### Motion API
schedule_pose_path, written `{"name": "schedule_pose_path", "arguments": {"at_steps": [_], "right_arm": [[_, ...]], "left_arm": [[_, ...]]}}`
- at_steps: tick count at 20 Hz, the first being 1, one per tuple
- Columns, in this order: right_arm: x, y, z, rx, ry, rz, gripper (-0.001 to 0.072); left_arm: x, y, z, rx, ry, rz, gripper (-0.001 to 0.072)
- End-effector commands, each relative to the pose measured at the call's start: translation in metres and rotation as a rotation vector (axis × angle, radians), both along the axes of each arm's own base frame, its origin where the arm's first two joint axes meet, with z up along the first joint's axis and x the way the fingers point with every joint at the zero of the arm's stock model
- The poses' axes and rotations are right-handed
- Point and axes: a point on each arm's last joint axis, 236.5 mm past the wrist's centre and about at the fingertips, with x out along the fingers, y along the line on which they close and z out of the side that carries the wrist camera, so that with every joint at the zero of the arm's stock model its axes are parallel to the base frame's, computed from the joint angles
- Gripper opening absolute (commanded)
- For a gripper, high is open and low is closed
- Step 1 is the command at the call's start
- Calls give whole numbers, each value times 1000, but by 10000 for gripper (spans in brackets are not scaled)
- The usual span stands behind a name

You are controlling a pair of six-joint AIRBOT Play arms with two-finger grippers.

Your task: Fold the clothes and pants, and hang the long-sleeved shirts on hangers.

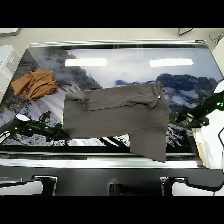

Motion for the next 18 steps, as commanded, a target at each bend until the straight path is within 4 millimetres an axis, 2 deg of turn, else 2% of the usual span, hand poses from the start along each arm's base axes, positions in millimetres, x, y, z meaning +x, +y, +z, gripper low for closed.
{"name": "schedule_pose_path", "arguments": {"at_steps": [1, 4, 7, 9, 12, 15, 16, 17, 18], "right_arm": [[-4, 16, -43, 50, -6, -50, 549], [11, 39, -70, 151, -66, -80, 536], [35, 56, -76, 241, -147, -100, 531], [43, 55, -78, 235, -176, -117, 528], [40, 60, -78, 251, -157, -107, 446], [26, 86, -78, 297, -103, -12, 370], [19, 98, -77, 311, -87, 44, 323], [13, 110, -73, 328, -75, 108, 100], [9, 117, -67, 336, -69, 140, 45]], "left_arm": [[3, 3, 9, 8, -29, 7, 23], [3, 2, 18, 7, -47, -2, 23], [2, 2, 23, 4, -56, -8, 23], [2, 1, 25, 3, -59, -10, 23], [2, 1, 26, 4, -62, -10, 23], [3, 1, 26, 5, -64, -9, 23], [2, 1, 27, 4, -63, -10, 23], [2, 1, 29, 2, -64, -14, 23], [4, 1, 33, -4, -76, -28, 22]]}}
